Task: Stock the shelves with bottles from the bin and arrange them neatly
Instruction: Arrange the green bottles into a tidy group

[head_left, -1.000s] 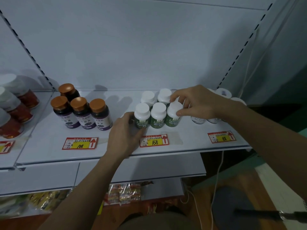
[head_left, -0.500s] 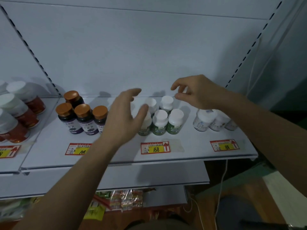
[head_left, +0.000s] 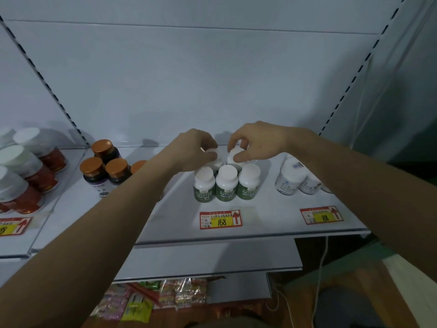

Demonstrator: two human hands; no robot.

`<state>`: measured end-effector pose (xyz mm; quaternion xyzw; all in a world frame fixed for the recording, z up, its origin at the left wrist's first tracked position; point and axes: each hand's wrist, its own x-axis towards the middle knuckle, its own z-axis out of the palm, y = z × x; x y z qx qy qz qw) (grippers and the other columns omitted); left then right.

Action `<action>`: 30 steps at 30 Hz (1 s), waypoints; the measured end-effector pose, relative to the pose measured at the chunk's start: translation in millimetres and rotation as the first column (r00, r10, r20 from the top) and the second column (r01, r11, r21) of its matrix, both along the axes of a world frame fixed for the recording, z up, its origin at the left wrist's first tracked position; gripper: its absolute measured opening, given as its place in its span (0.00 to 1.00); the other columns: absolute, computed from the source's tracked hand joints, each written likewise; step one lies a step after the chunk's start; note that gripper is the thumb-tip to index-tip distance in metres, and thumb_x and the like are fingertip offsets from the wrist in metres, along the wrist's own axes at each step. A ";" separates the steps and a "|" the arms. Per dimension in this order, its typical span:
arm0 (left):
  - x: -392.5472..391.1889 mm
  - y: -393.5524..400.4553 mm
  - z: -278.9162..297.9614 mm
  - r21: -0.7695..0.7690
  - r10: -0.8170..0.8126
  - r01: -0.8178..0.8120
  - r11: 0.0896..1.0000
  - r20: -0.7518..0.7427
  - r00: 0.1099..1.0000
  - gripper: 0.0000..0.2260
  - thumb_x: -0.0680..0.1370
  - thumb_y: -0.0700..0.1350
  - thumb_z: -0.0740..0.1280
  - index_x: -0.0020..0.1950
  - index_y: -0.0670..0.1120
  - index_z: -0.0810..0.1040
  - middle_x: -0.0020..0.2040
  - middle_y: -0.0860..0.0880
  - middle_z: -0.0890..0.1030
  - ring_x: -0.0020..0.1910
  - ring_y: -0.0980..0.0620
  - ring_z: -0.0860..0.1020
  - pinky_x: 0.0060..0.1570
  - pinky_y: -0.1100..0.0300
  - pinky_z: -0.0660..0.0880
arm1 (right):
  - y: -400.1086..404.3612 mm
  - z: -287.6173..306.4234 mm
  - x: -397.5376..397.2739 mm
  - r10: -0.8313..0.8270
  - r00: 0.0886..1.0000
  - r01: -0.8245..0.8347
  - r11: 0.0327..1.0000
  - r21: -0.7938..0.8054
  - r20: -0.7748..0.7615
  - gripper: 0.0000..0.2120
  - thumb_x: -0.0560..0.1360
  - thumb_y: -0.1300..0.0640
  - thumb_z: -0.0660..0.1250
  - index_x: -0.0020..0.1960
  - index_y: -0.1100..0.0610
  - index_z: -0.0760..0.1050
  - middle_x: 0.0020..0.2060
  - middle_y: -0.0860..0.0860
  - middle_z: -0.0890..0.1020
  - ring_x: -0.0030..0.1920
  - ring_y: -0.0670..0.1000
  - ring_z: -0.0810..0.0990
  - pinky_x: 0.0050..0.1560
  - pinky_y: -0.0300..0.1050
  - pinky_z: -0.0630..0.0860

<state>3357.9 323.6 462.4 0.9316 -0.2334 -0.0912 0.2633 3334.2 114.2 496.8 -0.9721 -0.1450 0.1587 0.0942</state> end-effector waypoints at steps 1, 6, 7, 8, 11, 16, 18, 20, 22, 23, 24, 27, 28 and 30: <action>0.0 0.5 -0.1 -0.001 -0.001 0.001 1.000 0.000 1.000 0.14 0.77 0.48 0.70 0.63 0.48 0.81 0.58 0.50 0.83 0.50 0.52 0.78 0.51 0.61 0.70 | -0.5 0.5 0.5 -0.006 1.000 0.006 1.000 0.018 -0.019 0.13 0.77 0.47 0.70 0.61 0.45 0.79 0.50 0.46 0.81 0.48 0.48 0.80 0.53 0.44 0.75; -1.0 2.6 -0.7 -0.006 -0.004 0.004 1.000 -0.010 1.000 0.14 0.78 0.48 0.70 0.63 0.48 0.81 0.58 0.51 0.82 0.50 0.53 0.78 0.52 0.61 0.70 | 2.7 -3.1 -2.4 -0.049 0.996 0.058 0.991 0.124 -0.077 0.11 0.80 0.50 0.67 0.60 0.47 0.79 0.51 0.49 0.84 0.42 0.45 0.85 0.46 0.43 0.83; -1.8 2.9 -1.0 -0.014 -0.001 0.001 1.000 -0.020 1.000 0.14 0.78 0.49 0.69 0.63 0.48 0.81 0.58 0.51 0.82 0.50 0.53 0.78 0.52 0.61 0.71 | 3.7 -3.9 -3.6 -0.059 0.995 0.069 0.989 0.131 -0.080 0.11 0.80 0.50 0.66 0.61 0.48 0.79 0.52 0.49 0.84 0.43 0.47 0.85 0.47 0.44 0.83; -2.8 2.9 -1.2 -0.026 0.004 -0.005 1.000 -0.033 0.999 0.13 0.79 0.49 0.69 0.63 0.48 0.81 0.58 0.52 0.82 0.50 0.53 0.78 0.52 0.60 0.71 | 4.1 -4.4 -4.6 -0.068 0.994 0.079 0.987 0.137 -0.083 0.12 0.81 0.50 0.65 0.63 0.48 0.78 0.53 0.50 0.83 0.44 0.48 0.85 0.47 0.45 0.83; -7.4 5.1 -2.3 -0.070 0.029 -0.033 0.997 -0.049 0.998 0.15 0.80 0.52 0.66 0.64 0.49 0.79 0.59 0.52 0.81 0.54 0.50 0.79 0.55 0.56 0.74 | 1.6 -2.9 -11.3 -0.093 0.993 0.103 0.983 0.152 -0.075 0.16 0.83 0.46 0.61 0.68 0.49 0.74 0.58 0.50 0.82 0.48 0.50 0.83 0.50 0.47 0.81; -28.7 25.2 11.6 0.102 -0.079 0.076 0.992 0.025 0.997 0.36 0.74 0.67 0.67 0.77 0.51 0.65 0.68 0.51 0.74 0.58 0.50 0.75 0.56 0.55 0.71 | -14.5 2.0 -45.8 -0.112 0.991 0.105 0.990 0.092 0.077 0.34 0.76 0.33 0.63 0.77 0.48 0.65 0.67 0.50 0.77 0.46 0.39 0.75 0.52 0.43 0.68; -35.5 27.9 20.4 0.218 -0.149 0.139 0.966 0.029 0.988 0.44 0.69 0.68 0.71 0.79 0.51 0.59 0.71 0.50 0.72 0.63 0.48 0.74 0.60 0.54 0.71 | -17.0 0.8 -60.4 -0.110 0.991 0.105 0.992 0.073 0.070 0.41 0.72 0.32 0.69 0.78 0.49 0.63 0.67 0.49 0.77 0.48 0.40 0.73 0.52 0.42 0.68; -37.1 22.9 21.0 0.290 -0.183 0.179 0.940 -0.014 0.983 0.50 0.65 0.67 0.76 0.80 0.51 0.56 0.72 0.49 0.71 0.67 0.47 0.72 0.64 0.53 0.70 | -15.1 -6.5 -65.5 -0.128 0.991 0.126 0.991 0.044 0.038 0.47 0.68 0.34 0.75 0.79 0.50 0.60 0.67 0.49 0.76 0.54 0.44 0.72 0.54 0.43 0.69; -35.5 15.1 12.9 0.331 -0.184 0.184 0.925 -0.032 0.982 0.54 0.62 0.67 0.78 0.79 0.51 0.56 0.72 0.49 0.72 0.66 0.46 0.72 0.65 0.50 0.72 | -11.0 -17.5 -63.4 -0.153 0.988 0.151 0.987 0.062 0.029 0.51 0.65 0.36 0.79 0.79 0.50 0.59 0.66 0.49 0.77 0.55 0.45 0.72 0.52 0.42 0.69; -34.2 12.1 6.8 0.341 -0.177 0.175 0.924 -0.026 0.984 0.54 0.60 0.67 0.79 0.78 0.50 0.57 0.70 0.48 0.73 0.64 0.46 0.73 0.63 0.49 0.73 | -9.3 -23.3 -61.1 -0.164 0.986 0.160 0.983 0.087 0.032 0.52 0.63 0.36 0.79 0.79 0.50 0.59 0.65 0.49 0.77 0.54 0.46 0.73 0.50 0.42 0.69; -32.8 10.2 0.2 0.343 -0.169 0.163 0.925 -0.012 0.986 0.53 0.59 0.68 0.79 0.76 0.50 0.58 0.68 0.48 0.74 0.62 0.45 0.75 0.60 0.48 0.74 | -8.0 -28.3 -59.1 -0.173 0.984 0.169 0.979 0.112 0.031 0.51 0.62 0.36 0.80 0.78 0.49 0.60 0.63 0.48 0.78 0.54 0.46 0.74 0.48 0.43 0.70; -32.6 8.2 -13.5 0.318 -0.135 0.116 0.941 0.038 0.990 0.48 0.58 0.69 0.79 0.69 0.50 0.62 0.60 0.51 0.78 0.52 0.47 0.76 0.49 0.50 0.76 | -2.7 -38.9 -58.0 -0.202 0.979 0.197 0.972 0.129 0.023 0.47 0.60 0.35 0.80 0.71 0.48 0.64 0.56 0.46 0.80 0.52 0.50 0.78 0.48 0.49 0.77; -33.7 7.6 -15.8 0.308 -0.121 0.099 0.946 0.051 0.991 0.47 0.58 0.69 0.78 0.67 0.50 0.63 0.58 0.52 0.77 0.50 0.48 0.76 0.46 0.52 0.74 | -0.8 -41.7 -58.8 -0.215 0.976 0.212 0.971 0.115 0.022 0.46 0.60 0.34 0.80 0.69 0.49 0.65 0.55 0.47 0.79 0.51 0.51 0.78 0.49 0.51 0.78; -36.9 6.1 -18.9 0.293 -0.095 0.067 0.954 0.083 0.992 0.43 0.60 0.70 0.77 0.64 0.49 0.64 0.54 0.52 0.76 0.47 0.49 0.75 0.43 0.53 0.73 | 2.9 -46.3 -59.6 -0.240 0.970 0.237 0.968 0.085 0.032 0.44 0.59 0.32 0.79 0.66 0.50 0.65 0.53 0.48 0.78 0.48 0.52 0.78 0.45 0.49 0.77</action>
